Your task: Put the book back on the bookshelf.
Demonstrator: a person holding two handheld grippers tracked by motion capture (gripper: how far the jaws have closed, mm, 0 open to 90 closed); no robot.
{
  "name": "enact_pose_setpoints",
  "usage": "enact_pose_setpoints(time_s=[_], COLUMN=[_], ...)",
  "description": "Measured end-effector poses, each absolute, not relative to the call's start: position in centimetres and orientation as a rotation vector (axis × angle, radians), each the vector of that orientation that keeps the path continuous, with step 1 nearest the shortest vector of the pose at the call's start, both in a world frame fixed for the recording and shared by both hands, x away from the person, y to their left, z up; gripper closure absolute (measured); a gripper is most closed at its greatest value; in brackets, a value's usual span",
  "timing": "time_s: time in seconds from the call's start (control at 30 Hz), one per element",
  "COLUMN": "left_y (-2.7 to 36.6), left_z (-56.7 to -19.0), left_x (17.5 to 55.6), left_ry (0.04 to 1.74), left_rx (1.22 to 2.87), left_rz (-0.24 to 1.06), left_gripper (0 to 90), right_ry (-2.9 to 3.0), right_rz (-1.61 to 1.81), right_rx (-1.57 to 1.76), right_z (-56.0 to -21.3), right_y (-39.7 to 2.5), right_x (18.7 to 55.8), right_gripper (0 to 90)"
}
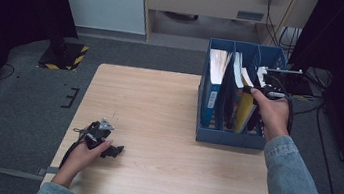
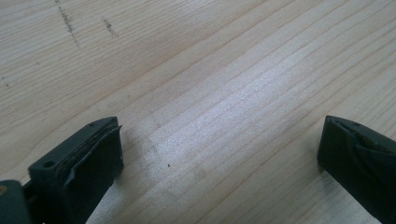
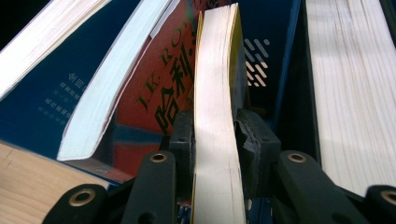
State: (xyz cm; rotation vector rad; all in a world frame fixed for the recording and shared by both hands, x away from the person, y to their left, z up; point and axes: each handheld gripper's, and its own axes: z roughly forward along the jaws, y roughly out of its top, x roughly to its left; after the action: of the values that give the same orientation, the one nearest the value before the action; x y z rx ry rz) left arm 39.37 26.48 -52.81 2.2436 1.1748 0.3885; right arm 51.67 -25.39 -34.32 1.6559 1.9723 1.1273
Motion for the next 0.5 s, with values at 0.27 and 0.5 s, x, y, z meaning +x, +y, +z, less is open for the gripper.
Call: enact_pose_setpoints(time_s=[0.27,0.5], left_y=[26.46,26.44], left_z=[-52.81,-52.82], left_x=[39.36,39.36], left_ry=[1.173,1.17], left_rx=[2.244,2.244], left_rz=[0.389,0.389], left_gripper=[0.0,0.0], right_ry=[1.987,1.976], right_rz=[1.112,1.113], right_rx=[1.635,1.647], right_z=[-34.24,-34.21], right_y=[-25.2,-25.29], right_x=[51.61,51.62], right_gripper=[69.9,71.1])
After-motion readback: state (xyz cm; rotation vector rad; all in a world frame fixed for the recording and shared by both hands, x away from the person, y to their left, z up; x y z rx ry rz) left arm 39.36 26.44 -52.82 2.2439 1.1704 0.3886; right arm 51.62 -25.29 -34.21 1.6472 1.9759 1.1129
